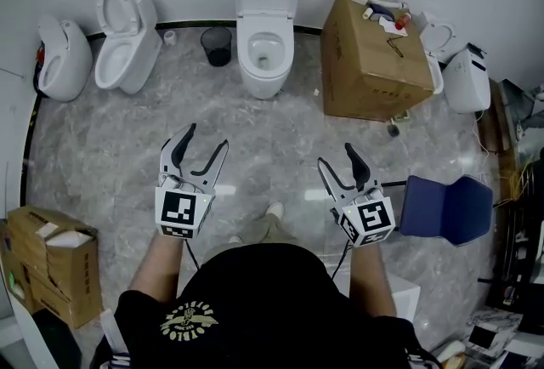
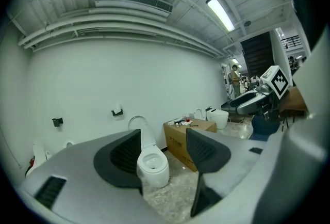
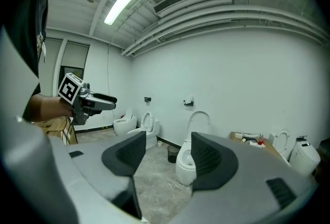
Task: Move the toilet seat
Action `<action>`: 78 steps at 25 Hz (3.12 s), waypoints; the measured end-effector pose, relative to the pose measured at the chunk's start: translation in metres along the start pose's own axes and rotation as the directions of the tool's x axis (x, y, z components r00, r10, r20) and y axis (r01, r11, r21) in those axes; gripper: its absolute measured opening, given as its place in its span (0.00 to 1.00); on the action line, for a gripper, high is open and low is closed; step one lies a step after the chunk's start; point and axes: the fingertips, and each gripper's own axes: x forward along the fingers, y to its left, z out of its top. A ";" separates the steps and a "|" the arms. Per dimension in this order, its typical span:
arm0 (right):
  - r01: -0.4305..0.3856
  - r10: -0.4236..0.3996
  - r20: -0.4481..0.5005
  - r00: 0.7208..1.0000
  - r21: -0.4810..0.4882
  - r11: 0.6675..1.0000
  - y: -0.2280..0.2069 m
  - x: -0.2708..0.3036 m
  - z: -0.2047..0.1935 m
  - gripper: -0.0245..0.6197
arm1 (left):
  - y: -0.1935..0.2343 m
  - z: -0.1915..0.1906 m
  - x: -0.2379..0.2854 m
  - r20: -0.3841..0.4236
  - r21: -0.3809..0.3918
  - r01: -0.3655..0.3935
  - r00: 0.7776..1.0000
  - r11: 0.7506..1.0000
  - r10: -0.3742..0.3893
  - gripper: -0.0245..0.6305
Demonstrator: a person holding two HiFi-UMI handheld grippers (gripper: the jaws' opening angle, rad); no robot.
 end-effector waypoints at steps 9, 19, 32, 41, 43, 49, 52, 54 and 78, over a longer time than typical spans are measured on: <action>-0.045 0.045 0.019 0.999 0.003 0.999 -0.040 0.036 0.011 0.45 | 0.000 0.015 0.056 -0.009 0.009 -0.009 1.000 1.000 0.009 0.46; -0.100 0.102 0.074 0.992 -0.035 0.994 -0.097 0.060 0.033 0.45 | -0.007 0.043 0.104 0.005 0.047 -0.076 0.997 0.996 0.075 0.46; -0.160 0.163 0.064 0.985 -0.057 0.986 -0.115 0.105 0.035 0.45 | 0.019 0.030 0.110 -0.018 0.000 -0.141 0.990 0.990 0.141 0.46; -0.147 0.149 0.050 0.987 -0.050 0.988 -0.122 0.135 0.039 0.45 | 0.045 0.034 0.138 -0.009 0.011 -0.128 0.992 0.992 0.129 0.46; -0.144 0.146 0.043 0.988 -0.047 0.989 -0.126 0.144 0.040 0.45 | 0.049 0.034 0.149 -0.011 0.012 -0.119 0.993 0.993 0.119 0.46; -0.129 0.130 0.041 0.991 -0.034 0.991 -0.137 0.172 0.045 0.45 | 0.069 0.028 0.176 -0.029 0.014 -0.098 0.995 0.995 0.098 0.46; -0.126 0.127 0.032 0.991 -0.032 0.992 -0.144 0.187 0.047 0.45 | 0.080 0.030 0.192 -0.031 0.016 -0.090 0.995 0.996 0.090 0.46; -0.128 0.129 0.026 0.991 -0.035 0.991 -0.147 0.199 0.051 0.45 | 0.088 0.032 0.204 -0.031 0.020 -0.081 0.996 0.997 0.082 0.46; -0.068 0.068 0.009 0.998 -0.063 0.996 -0.152 0.335 0.104 0.45 | 0.215 0.034 0.297 0.000 0.029 -0.016 1.000 0.999 0.016 0.46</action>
